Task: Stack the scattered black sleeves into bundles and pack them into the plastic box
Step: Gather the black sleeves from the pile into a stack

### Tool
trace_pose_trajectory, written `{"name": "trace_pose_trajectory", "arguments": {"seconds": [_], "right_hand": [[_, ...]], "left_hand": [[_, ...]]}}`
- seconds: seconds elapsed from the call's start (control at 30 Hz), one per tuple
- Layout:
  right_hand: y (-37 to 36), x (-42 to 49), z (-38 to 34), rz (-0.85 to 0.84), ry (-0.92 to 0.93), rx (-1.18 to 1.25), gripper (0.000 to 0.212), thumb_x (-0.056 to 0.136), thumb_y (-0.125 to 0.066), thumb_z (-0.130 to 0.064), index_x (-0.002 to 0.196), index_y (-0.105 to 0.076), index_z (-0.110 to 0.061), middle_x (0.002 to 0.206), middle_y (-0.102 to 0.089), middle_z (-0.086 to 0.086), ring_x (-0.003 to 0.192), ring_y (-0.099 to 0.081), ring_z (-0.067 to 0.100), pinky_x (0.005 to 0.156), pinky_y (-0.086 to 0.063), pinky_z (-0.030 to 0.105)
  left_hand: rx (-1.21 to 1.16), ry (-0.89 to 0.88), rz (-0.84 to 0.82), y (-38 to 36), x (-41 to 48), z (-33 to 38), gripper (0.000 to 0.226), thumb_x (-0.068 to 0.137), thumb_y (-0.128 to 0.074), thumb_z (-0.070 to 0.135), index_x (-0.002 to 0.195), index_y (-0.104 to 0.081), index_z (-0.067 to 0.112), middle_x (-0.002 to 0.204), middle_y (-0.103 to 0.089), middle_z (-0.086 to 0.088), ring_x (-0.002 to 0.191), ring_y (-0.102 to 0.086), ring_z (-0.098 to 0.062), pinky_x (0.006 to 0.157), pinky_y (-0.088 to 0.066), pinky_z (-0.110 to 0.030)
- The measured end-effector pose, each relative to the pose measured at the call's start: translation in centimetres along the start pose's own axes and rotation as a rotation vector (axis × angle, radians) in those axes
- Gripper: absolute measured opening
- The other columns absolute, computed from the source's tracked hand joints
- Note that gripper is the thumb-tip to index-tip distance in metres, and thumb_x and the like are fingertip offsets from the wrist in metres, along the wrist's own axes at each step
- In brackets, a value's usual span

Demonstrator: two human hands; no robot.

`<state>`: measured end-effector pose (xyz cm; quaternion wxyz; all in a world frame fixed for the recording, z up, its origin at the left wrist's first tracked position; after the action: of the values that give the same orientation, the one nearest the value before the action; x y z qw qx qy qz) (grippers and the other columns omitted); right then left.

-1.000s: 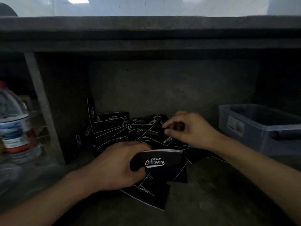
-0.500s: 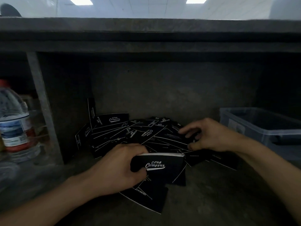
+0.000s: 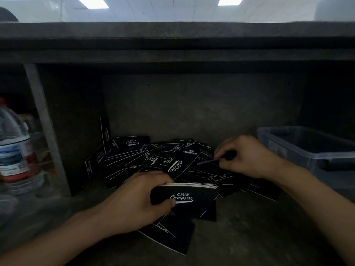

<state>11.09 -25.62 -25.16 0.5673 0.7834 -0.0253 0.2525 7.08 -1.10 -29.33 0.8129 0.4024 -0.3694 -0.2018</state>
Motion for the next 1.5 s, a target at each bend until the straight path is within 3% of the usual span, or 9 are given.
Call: {"name": "trace_pose_trajectory", "arguments": {"seconds": [0.17, 0.33, 0.5, 0.73, 0.83, 0.93, 1.1, 1.23, 1.5], "right_hand": [[3.5, -0.2, 0.7, 0.349, -0.122, 0.119, 0.026, 0.071, -0.078, -0.014, 0.087, -0.065, -0.03, 0.078, -0.068, -0.005, 0.067, -0.065, 0.01, 0.07, -0.055, 0.031], [1.2, -0.5, -1.9, 0.066, -0.098, 0.914, 0.094, 0.077, -0.07, 0.017, 0.139, -0.035, -0.044, 0.117, -0.059, -0.007, 0.076, -0.073, 0.026, 0.057, -0.06, 0.033], [-1.4, -0.6, -3.6, -0.029, -0.171, 0.963, 0.046, 0.088, -0.066, 0.003, 0.123, -0.058, -0.026, 0.106, -0.071, 0.01, 0.081, -0.074, 0.024, 0.063, -0.062, 0.037], [-2.8, -1.0, -4.0, -0.337, -0.133, 0.718, 0.024, 0.095, -0.06, -0.031, 0.099, -0.075, -0.013, 0.097, -0.077, 0.0, 0.093, -0.071, 0.012, 0.084, -0.056, 0.026], [-1.5, -0.1, -3.0, -0.08, -0.06, 0.601, 0.018, 0.094, -0.063, -0.028, 0.097, -0.078, -0.017, 0.095, -0.077, -0.007, 0.087, -0.07, 0.004, 0.08, -0.05, 0.02], [-1.0, 0.8, -2.2, 0.089, -0.06, 0.525, 0.007, 0.085, -0.075, -0.032, 0.089, -0.078, -0.027, 0.087, -0.076, -0.011, 0.084, -0.07, 0.001, 0.08, -0.05, 0.02], [-3.0, 2.0, -3.7, -0.062, -0.387, -0.032, 0.089, 0.054, -0.043, -0.101, 0.075, -0.07, -0.019, 0.076, -0.071, -0.006, 0.077, -0.066, 0.012, 0.069, -0.051, 0.031], [-4.7, 2.7, -5.6, -0.181, -0.468, -0.244, 0.119, 0.046, -0.043, -0.104, 0.125, -0.057, -0.016, 0.132, -0.059, 0.004, 0.119, -0.057, 0.026, 0.091, -0.047, 0.037], [-5.3, 2.6, -3.7, -0.13, -0.519, 0.275, 0.042, 0.064, -0.091, -0.033, 0.095, -0.07, -0.015, 0.091, -0.066, 0.0, 0.092, -0.064, 0.017, 0.085, -0.053, 0.027]], "left_hand": [[-0.006, 0.013, 0.024, 0.1, -0.1, -0.2, 0.006, 0.086, -0.073, 0.034, 0.088, -0.068, 0.031, 0.09, -0.066, 0.012, 0.085, -0.066, -0.008, 0.072, -0.055, -0.033], [-0.064, 0.057, 0.082, 0.2, 0.0, -0.7, 0.012, 0.081, -0.08, 0.027, 0.088, -0.07, 0.027, 0.102, -0.063, 0.013, 0.092, -0.067, -0.006, 0.078, -0.055, -0.026], [-0.115, 0.124, 0.123, 0.5, 0.0, -1.2, 0.018, 0.078, -0.083, 0.022, 0.079, -0.066, 0.027, 0.11, -0.061, 0.017, 0.093, -0.067, -0.003, 0.074, -0.056, -0.017], [-0.143, 0.18, 0.094, 1.4, 0.1, -1.7, 0.047, 0.075, -0.085, 0.019, 0.1, -0.05, 0.039, 0.096, -0.072, 0.016, 0.076, -0.071, -0.011, 0.068, -0.06, -0.038], [-0.062, 0.132, -0.024, 1.1, 0.0, -1.3, 0.066, 0.082, -0.078, 0.019, 0.126, -0.042, 0.051, 0.1, -0.069, 0.022, 0.063, -0.069, -0.017, 0.06, -0.058, -0.037], [-0.043, 0.092, -0.098, 1.5, -0.1, -1.9, 0.039, 0.087, -0.064, 0.024, 0.118, -0.057, 0.047, 0.097, -0.071, 0.014, 0.067, -0.07, -0.018, 0.062, -0.059, -0.042], [0.184, -0.033, -0.071, 1.7, -0.5, -1.2, 0.014, 0.086, -0.048, 0.033, 0.096, -0.058, 0.033, 0.092, -0.06, 0.018, 0.083, -0.062, -0.003, 0.072, -0.054, -0.037], [0.123, -0.062, -0.034, 1.6, -1.5, -1.2, 0.015, 0.086, -0.052, 0.034, 0.096, -0.054, 0.044, 0.097, -0.057, 0.02, 0.084, -0.063, -0.005, 0.069, -0.054, -0.035], [-0.057, -0.03, 0.022, 1.9, -1.4, -2.4, 0.016, 0.088, -0.07, 0.021, 0.102, -0.066, 0.029, 0.1, -0.066, 0.015, 0.091, -0.068, -0.008, 0.073, -0.058, -0.033]]}}
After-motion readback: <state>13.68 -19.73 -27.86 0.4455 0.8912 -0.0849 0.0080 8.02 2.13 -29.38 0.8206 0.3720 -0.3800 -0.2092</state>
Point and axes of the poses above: each hand's wrist, its own x-axis towards the middle knuckle, its own y-axis out of the back of the hand, z = x × y, the point moved 6 cm from there along x, towards the middle knuckle
